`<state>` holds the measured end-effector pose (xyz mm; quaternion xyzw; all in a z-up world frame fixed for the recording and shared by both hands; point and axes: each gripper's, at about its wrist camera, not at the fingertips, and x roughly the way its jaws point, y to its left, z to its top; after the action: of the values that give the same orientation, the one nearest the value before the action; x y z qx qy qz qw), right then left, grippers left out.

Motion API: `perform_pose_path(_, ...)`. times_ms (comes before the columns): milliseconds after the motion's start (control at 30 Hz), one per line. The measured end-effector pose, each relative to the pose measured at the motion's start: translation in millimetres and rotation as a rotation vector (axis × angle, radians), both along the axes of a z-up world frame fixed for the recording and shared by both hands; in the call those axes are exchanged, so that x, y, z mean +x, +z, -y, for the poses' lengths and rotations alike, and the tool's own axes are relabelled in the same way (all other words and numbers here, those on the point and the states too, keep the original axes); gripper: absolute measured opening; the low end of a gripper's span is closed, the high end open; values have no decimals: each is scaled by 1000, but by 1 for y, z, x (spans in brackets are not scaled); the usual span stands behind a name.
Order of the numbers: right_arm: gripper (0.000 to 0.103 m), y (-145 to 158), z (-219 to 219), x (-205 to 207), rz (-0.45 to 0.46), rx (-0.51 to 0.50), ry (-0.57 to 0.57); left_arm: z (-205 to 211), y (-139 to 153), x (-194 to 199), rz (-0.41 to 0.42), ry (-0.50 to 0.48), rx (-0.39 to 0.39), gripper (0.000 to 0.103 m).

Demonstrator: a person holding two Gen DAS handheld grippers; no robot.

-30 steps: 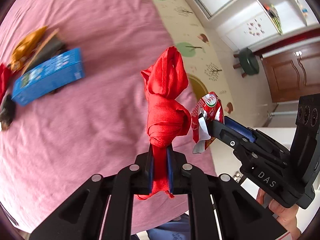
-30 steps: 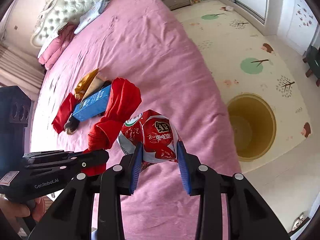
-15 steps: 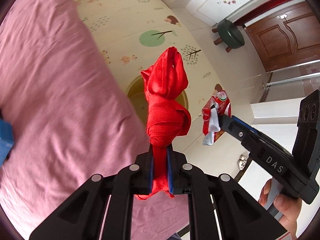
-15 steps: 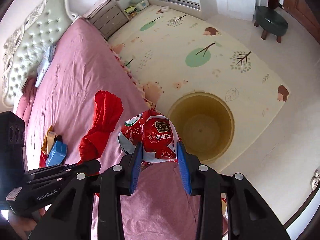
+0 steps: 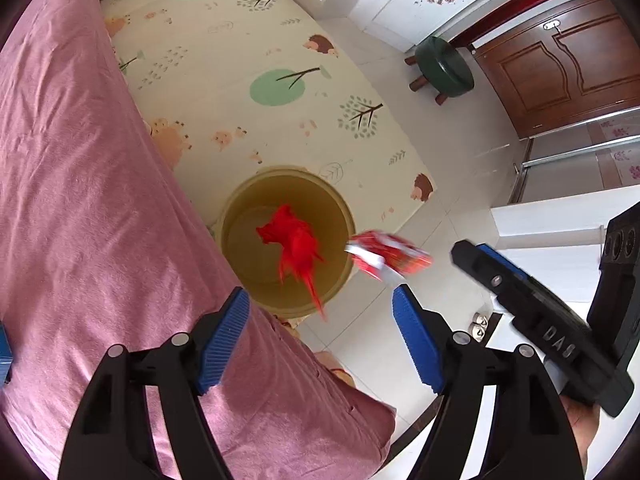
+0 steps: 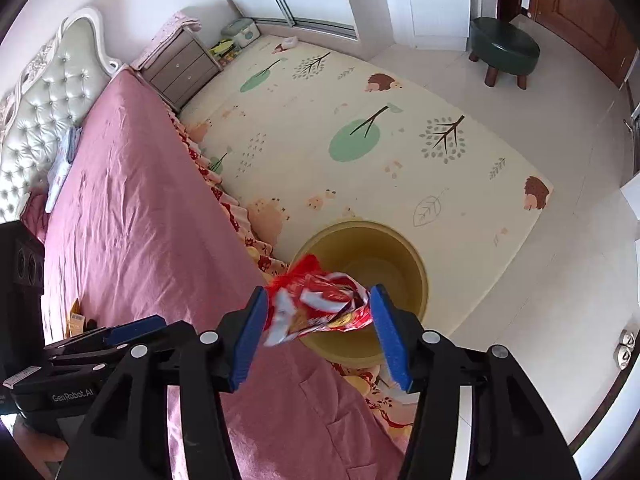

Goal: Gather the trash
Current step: 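Move both open tools back toward the remaining items on the bed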

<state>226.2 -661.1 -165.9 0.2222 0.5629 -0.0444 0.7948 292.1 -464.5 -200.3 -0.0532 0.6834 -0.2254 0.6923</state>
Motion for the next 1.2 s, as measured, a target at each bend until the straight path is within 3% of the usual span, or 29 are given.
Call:
perform_pose_path(233,53,9,-17,-2,5,28,27,-30,9,-13,-1,35,30,74)
perform_pose_path(567,53,42,-96,1,38,42,189,-88,41,-42,56,81,56,74)
perform_pose_path(833,53,59,-186,-4,48,55,367,-175,58,-81,69,205,85,74)
perform_pose_path(1200,53,66,-323,-24,32,84,617,-319,64,-142,65,458,142,74)
